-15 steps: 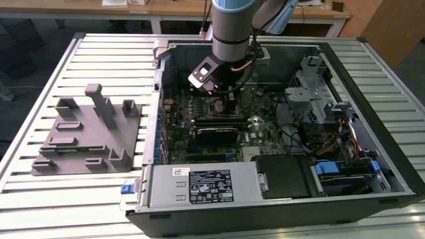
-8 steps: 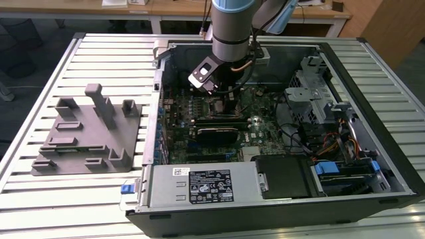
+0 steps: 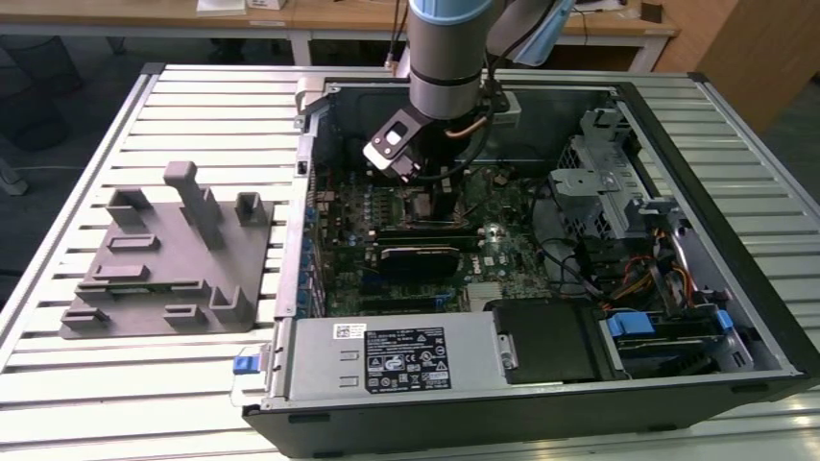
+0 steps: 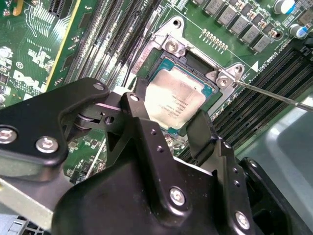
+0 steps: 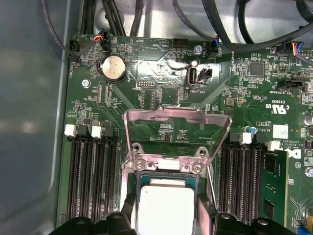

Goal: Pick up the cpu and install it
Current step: 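Place the cpu into insertion slot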

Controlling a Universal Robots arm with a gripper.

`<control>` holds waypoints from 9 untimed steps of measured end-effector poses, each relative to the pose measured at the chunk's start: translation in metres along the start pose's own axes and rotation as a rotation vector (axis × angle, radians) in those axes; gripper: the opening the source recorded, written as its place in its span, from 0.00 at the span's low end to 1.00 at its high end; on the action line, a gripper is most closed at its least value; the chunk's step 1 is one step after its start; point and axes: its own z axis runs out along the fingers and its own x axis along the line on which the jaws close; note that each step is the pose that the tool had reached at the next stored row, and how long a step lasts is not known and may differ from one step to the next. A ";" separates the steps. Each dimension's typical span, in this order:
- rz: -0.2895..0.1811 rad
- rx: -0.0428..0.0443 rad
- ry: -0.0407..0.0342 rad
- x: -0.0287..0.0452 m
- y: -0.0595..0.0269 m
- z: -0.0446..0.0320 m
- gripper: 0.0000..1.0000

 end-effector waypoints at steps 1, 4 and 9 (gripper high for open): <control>0.000 -0.0001 0.0003 0.0000 0.0000 0.0000 0.60; 0.000 0.0000 0.0009 0.0000 0.0000 -0.0024 0.60; 0.000 0.0004 0.0010 0.0000 0.0004 -0.0114 0.58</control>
